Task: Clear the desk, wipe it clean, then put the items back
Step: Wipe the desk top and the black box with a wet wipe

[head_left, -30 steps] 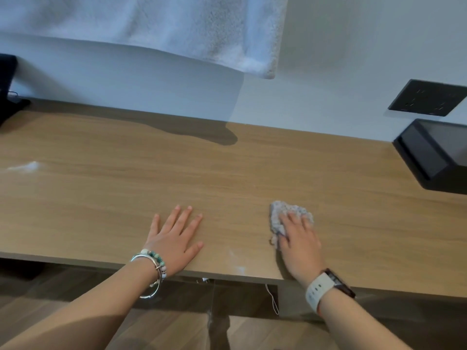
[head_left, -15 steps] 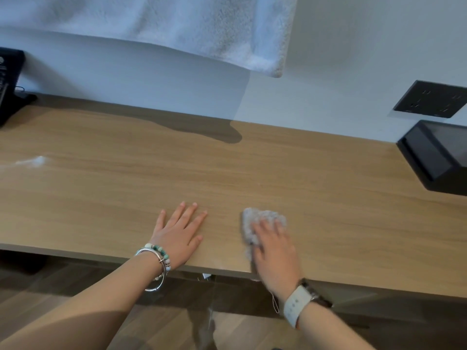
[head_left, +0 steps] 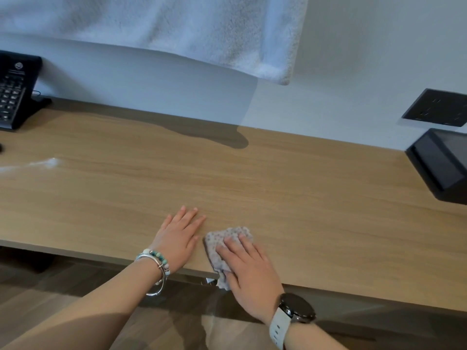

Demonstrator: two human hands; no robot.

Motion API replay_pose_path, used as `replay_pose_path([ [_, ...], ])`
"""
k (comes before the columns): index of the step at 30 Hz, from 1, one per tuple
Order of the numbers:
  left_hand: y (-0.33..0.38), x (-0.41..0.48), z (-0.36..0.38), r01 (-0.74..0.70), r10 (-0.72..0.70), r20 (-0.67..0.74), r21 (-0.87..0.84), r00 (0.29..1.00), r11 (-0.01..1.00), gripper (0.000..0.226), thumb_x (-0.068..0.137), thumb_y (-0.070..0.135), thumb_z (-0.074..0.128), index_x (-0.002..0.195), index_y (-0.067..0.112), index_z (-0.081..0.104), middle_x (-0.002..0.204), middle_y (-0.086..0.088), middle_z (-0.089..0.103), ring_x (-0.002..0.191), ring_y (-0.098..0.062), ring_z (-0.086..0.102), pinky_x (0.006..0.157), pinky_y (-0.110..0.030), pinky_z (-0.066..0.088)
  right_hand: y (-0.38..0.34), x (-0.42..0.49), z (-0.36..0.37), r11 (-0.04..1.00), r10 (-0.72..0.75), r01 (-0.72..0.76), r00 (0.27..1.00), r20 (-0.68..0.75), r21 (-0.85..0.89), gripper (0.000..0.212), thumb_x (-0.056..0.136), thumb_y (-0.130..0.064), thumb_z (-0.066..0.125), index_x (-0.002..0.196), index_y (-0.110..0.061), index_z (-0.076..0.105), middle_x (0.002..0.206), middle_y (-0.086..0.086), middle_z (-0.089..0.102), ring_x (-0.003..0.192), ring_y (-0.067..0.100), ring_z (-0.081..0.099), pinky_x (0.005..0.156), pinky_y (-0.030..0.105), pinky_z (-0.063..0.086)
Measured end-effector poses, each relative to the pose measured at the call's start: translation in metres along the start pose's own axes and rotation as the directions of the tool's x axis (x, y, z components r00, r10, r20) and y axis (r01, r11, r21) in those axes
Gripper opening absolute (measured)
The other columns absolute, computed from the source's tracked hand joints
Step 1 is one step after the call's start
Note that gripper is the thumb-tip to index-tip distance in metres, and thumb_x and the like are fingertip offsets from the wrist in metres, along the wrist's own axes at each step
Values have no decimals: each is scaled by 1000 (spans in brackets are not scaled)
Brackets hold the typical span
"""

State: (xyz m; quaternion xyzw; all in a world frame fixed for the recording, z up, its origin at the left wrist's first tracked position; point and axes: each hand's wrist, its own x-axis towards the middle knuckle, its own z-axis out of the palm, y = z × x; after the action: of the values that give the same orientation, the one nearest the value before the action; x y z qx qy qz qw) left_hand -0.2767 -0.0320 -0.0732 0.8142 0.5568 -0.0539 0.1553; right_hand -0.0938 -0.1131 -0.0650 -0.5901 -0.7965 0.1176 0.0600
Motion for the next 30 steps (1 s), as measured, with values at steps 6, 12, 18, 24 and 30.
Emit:
replay_pose_path([
  [6,6,-5,2,26,-26,5,77,1000,997,96,58,56,-22,149,30,-7,157,8,-12,144,-17,-15,115,-40,-6,84,-2,-23,882,471,-469,881,-49,50,49,100,-36,25,148,-31,19,158,-8,11,146,15,3,119,36,7],
  [12,7,9,1,57,-59,24,91,998,994,96,56,61,-22,147,33,-12,155,9,-18,143,-20,-19,115,-43,-7,60,2,-13,961,276,-276,961,3,24,56,95,-47,11,149,-34,9,154,-14,-3,146,14,-5,112,29,-7],
  [18,9,17,-2,100,-103,29,77,994,992,96,55,63,-20,147,34,-13,155,9,-19,142,-19,-20,115,-43,-8,148,31,-36,840,543,-543,836,-77,17,50,100,-36,26,149,-25,21,158,-2,15,146,22,8,118,40,13],
  [24,7,41,-6,262,-263,9,49,965,964,103,52,66,-17,148,29,-10,155,0,-21,143,-20,-18,116,-42,-6,141,85,-32,861,507,-509,856,-102,10,52,94,-36,27,143,-22,35,150,7,32,139,31,27,110,42,26],
  [30,1,59,-10,319,-319,13,10,948,948,102,54,67,-14,149,27,-10,156,5,-18,143,-16,-17,115,-42,-5,96,82,-24,979,-184,185,983,26,-80,44,80,-35,40,120,-29,57,121,-7,64,110,20,63,83,35,56],
])
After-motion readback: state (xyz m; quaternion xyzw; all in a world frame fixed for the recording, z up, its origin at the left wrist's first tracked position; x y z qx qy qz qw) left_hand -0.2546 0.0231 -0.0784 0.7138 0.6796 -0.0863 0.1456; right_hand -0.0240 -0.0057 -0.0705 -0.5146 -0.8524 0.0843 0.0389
